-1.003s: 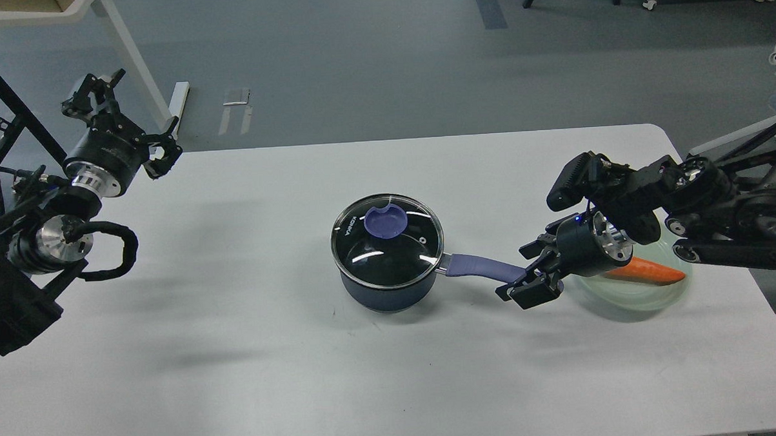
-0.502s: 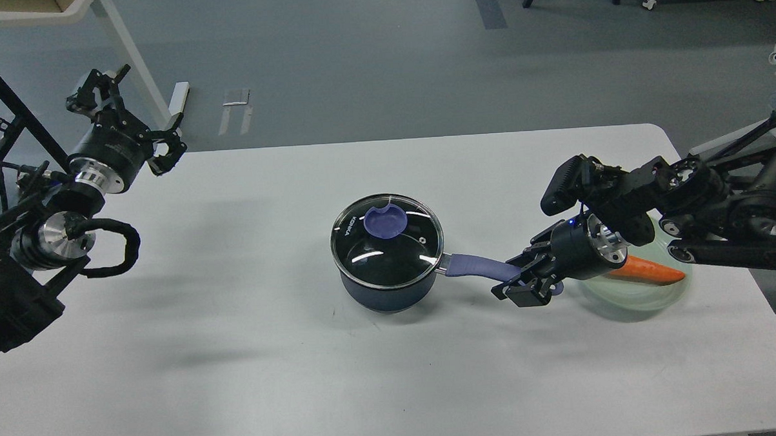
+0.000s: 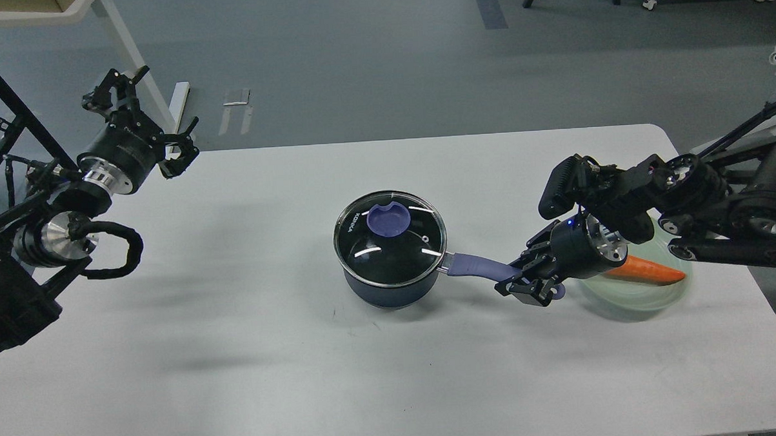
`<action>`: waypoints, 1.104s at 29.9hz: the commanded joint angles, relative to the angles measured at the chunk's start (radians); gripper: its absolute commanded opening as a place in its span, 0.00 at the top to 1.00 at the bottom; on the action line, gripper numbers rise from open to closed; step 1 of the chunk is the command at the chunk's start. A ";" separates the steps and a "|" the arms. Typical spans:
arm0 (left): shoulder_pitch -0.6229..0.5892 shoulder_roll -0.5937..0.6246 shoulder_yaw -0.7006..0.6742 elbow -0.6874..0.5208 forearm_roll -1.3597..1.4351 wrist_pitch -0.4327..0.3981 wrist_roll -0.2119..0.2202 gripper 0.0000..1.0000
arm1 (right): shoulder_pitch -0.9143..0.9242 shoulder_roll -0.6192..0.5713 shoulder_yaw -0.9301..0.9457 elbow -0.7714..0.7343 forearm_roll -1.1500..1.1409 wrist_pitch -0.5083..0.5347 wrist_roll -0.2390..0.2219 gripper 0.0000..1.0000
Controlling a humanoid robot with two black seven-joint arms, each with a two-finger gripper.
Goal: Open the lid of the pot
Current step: 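Reach the left gripper over the pot to the purple lid knob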
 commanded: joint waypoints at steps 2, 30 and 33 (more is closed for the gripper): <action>-0.014 0.008 -0.002 -0.131 0.276 0.007 -0.001 0.01 | 0.005 0.007 0.001 -0.003 0.001 0.000 0.000 0.82; -0.216 -0.116 0.329 -0.360 1.807 0.343 -0.032 0.02 | 0.044 0.001 0.001 -0.003 0.001 0.001 0.027 0.82; -0.220 -0.116 0.380 -0.346 1.838 0.375 -0.032 0.02 | 0.044 0.001 0.001 -0.003 0.001 0.000 0.027 0.82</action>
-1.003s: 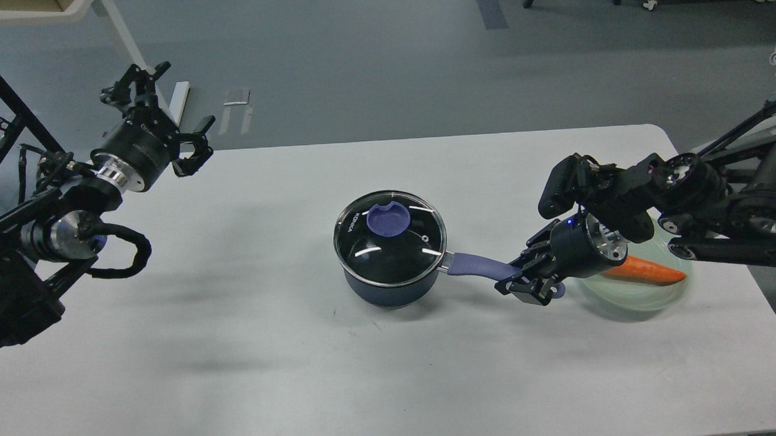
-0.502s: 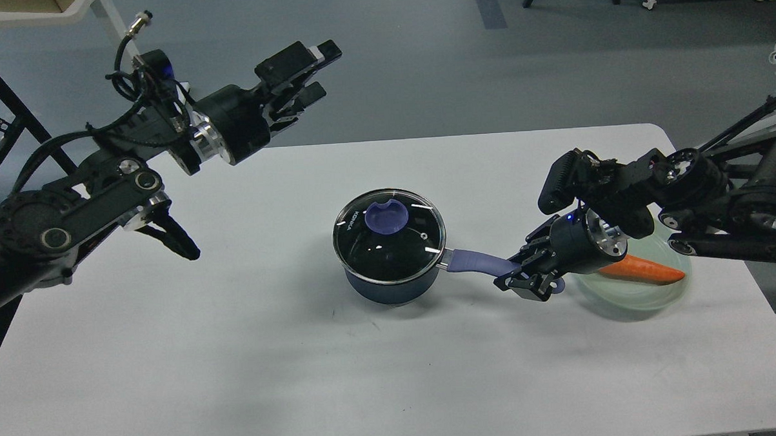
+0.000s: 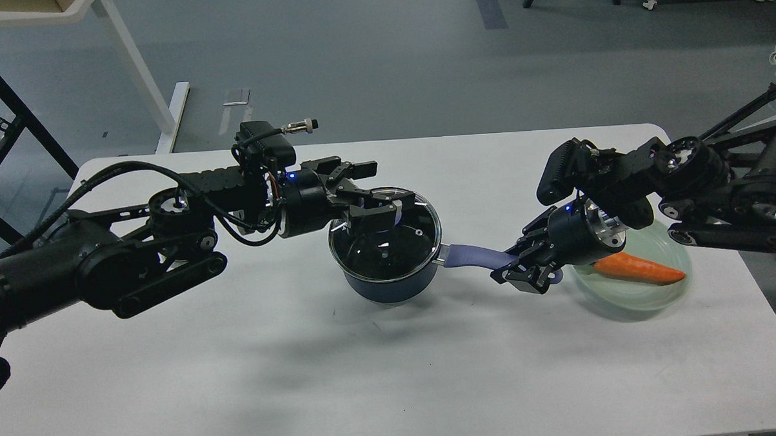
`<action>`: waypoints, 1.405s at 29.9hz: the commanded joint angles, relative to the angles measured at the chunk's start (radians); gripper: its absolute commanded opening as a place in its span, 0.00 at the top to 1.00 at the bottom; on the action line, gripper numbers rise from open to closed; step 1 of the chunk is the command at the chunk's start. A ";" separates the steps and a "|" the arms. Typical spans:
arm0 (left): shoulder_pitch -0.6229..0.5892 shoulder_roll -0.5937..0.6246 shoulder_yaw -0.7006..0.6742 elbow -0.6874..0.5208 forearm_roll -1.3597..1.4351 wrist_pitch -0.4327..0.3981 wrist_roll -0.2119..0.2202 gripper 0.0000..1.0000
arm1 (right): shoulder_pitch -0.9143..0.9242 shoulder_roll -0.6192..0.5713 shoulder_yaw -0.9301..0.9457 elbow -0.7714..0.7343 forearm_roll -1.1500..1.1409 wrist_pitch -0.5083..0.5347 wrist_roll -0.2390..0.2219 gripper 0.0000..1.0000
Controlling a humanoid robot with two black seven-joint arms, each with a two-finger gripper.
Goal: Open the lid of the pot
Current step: 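Reach the left gripper over the pot to the purple lid knob, then grasp the purple knob of the glass lid with the left gripper, then lift the glass lid off the pot and carry it away with left gripper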
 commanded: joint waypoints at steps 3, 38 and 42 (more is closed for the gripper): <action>-0.004 -0.004 0.091 0.028 0.034 0.068 0.000 0.02 | 0.000 0.000 0.000 0.000 -0.001 0.000 0.000 0.82; 0.010 -0.016 0.183 0.106 0.021 0.162 -0.007 0.58 | 0.007 0.002 0.000 0.000 0.011 0.003 0.000 0.79; 0.007 -0.005 0.175 0.100 0.019 0.163 -0.007 0.59 | 0.007 0.000 0.000 0.000 0.013 0.003 0.000 0.79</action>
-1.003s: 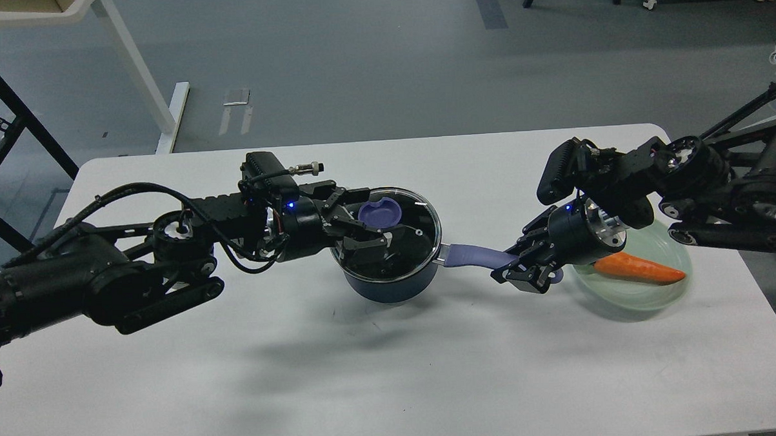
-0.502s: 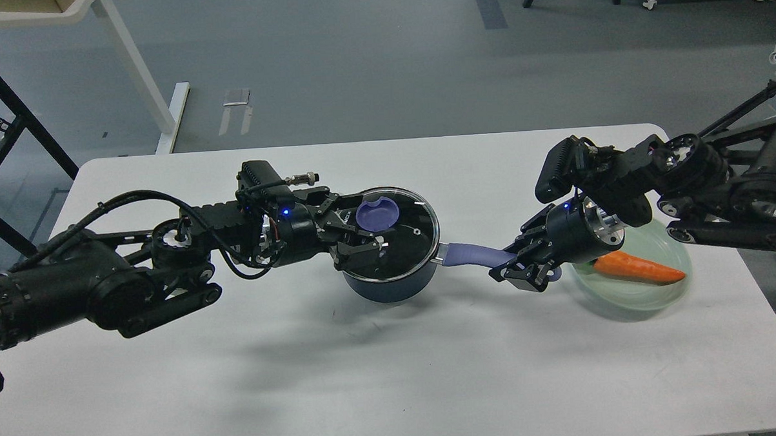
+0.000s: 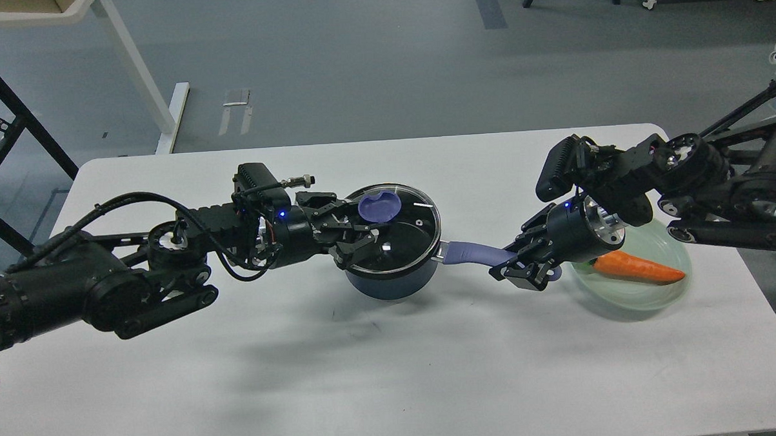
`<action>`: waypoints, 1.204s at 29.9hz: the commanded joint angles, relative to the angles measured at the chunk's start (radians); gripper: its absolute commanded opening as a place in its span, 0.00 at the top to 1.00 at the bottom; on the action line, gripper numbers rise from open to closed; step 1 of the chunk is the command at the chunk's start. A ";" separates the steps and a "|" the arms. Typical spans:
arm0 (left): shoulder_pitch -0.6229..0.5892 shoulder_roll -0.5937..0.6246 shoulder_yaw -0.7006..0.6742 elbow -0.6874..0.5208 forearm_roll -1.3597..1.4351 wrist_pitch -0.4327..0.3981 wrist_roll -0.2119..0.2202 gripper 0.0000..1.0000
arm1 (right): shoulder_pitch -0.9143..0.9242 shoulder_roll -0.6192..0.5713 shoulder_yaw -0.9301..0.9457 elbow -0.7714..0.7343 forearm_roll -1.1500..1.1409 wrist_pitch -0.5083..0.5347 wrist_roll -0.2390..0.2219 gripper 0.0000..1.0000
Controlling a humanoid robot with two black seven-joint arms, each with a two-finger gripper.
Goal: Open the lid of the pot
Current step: 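Lift the glass lid off the pot and carry it away with left gripper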
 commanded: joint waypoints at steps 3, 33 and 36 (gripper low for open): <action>-0.006 0.029 -0.010 -0.021 0.000 0.001 -0.001 0.59 | 0.000 0.000 0.000 0.000 0.001 0.000 0.000 0.79; 0.172 0.483 0.003 0.028 -0.044 0.171 -0.129 0.61 | 0.018 -0.006 0.002 -0.001 0.001 0.000 0.002 0.79; 0.238 0.480 0.003 0.084 -0.075 0.209 -0.129 0.61 | 0.024 -0.008 -0.001 0.000 0.001 0.002 0.002 0.79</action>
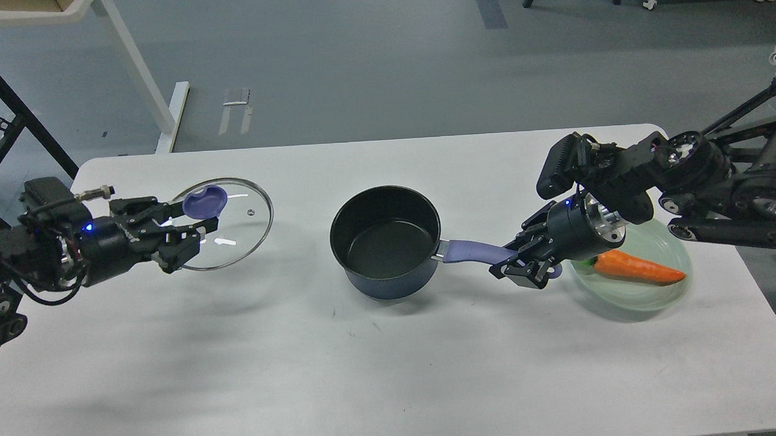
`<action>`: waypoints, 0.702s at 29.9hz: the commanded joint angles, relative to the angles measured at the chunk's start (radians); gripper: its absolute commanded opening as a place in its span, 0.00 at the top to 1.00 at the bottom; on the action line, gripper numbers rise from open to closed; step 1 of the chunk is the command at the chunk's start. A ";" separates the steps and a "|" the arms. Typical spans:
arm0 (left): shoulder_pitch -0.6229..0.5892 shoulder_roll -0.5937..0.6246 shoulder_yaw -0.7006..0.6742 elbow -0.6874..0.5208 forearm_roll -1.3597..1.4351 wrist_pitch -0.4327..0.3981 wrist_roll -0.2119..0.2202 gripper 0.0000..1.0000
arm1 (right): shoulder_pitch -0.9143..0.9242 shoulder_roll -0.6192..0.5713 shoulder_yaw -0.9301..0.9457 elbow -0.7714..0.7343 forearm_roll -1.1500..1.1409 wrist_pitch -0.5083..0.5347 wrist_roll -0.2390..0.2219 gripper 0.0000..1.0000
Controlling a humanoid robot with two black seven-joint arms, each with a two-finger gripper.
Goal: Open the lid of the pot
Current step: 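Lift the glass lid off the pot and carry it away with left gripper, then lower the glass lid onto the table and release it with left gripper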
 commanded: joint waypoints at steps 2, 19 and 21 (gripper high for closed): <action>0.076 -0.007 0.002 0.082 -0.027 0.036 0.000 0.61 | 0.006 -0.001 -0.004 0.001 -0.001 0.003 0.000 0.79; 0.179 -0.136 0.002 0.290 -0.030 0.052 0.000 0.57 | -0.002 0.008 -0.001 -0.001 -0.001 0.003 0.000 0.78; 0.179 -0.138 0.002 0.293 -0.032 0.052 0.000 0.55 | -0.003 0.008 -0.001 -0.001 -0.001 0.003 0.000 0.78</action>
